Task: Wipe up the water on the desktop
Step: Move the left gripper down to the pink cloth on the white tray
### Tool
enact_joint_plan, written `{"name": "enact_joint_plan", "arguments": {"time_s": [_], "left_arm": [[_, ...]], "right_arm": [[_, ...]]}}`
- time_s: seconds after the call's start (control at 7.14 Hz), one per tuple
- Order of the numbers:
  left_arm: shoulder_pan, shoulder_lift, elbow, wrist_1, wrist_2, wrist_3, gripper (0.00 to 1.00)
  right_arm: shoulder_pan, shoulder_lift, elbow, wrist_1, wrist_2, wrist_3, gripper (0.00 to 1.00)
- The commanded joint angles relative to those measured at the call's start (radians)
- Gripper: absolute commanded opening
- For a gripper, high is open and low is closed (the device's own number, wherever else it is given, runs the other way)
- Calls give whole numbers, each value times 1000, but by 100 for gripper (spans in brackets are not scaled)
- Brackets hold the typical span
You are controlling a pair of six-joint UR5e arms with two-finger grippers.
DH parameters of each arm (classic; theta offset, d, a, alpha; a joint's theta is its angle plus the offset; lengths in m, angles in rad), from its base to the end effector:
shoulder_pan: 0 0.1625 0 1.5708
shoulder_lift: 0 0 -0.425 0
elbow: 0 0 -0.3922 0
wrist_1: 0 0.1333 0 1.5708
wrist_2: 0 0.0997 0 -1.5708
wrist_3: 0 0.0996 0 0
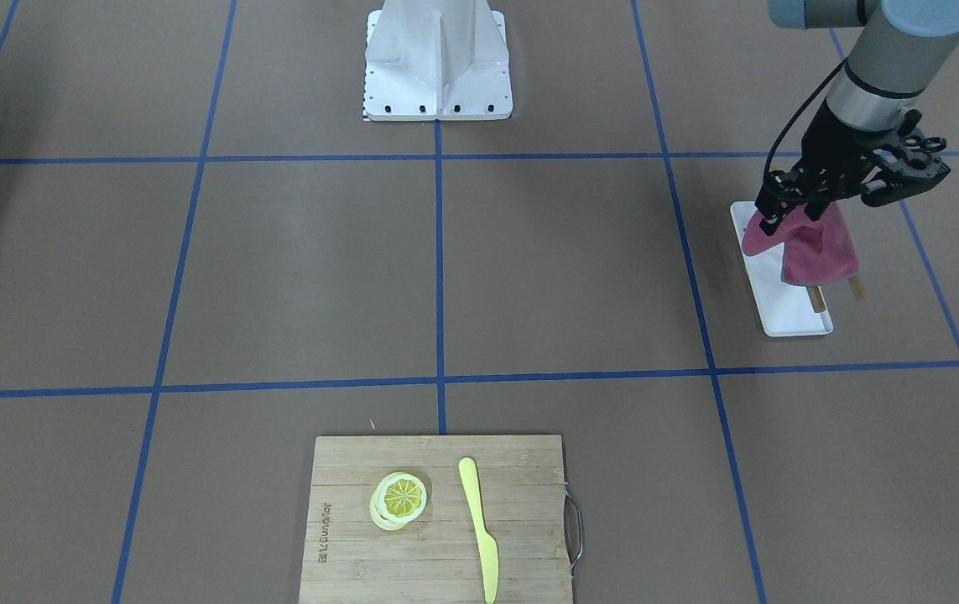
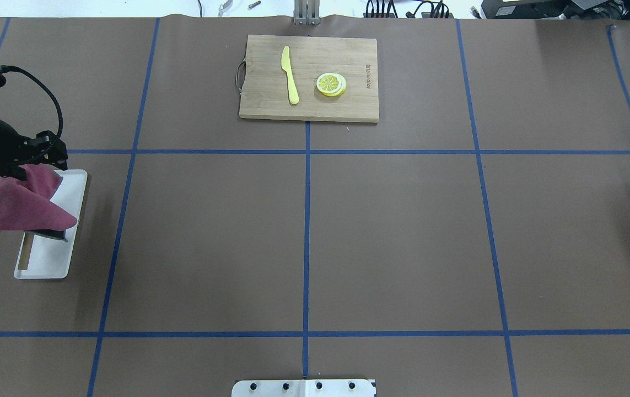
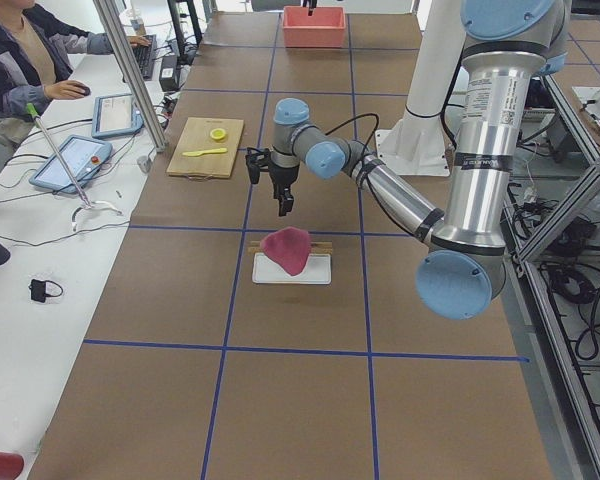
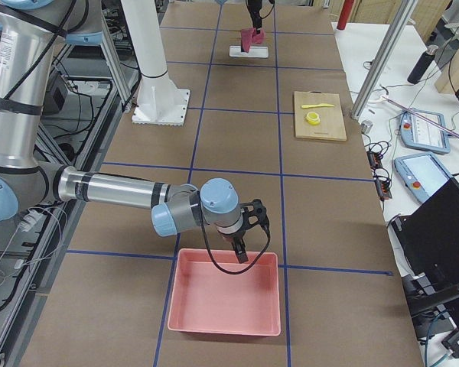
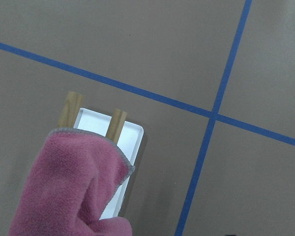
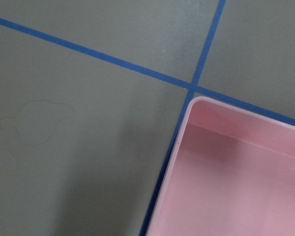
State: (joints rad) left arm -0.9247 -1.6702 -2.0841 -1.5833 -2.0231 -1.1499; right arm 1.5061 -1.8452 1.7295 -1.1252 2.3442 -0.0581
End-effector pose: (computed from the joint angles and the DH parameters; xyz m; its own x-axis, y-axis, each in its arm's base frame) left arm 0.2271 -0.4503 0.3741 0.6761 -0.2862 -0.6790 0.3154 0.9452 -0.0843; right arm 0.0383 -0.3951 0.6520 0.6947 -0.3265 0.6410 0.1017 0.9267 0.3618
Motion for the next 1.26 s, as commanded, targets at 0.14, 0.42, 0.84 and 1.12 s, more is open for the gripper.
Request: {"name": "enact_joint_plan", "arguments": {"time_s": [0.14, 0.42, 0.84, 1.12], "left_arm": [[27, 15, -45, 200, 110, 57, 80], [23, 12, -54, 252, 115, 113, 91], [27, -36, 27, 249, 116, 113, 79], [27, -36, 33, 249, 116, 114, 66]], "right_arm": [[0, 0, -1, 1, 1, 1, 100], [-1, 4, -1, 1, 0, 3, 100], [-1, 8, -8, 1, 0, 0, 100], [-1, 11, -10, 1, -3, 0, 100]]}}
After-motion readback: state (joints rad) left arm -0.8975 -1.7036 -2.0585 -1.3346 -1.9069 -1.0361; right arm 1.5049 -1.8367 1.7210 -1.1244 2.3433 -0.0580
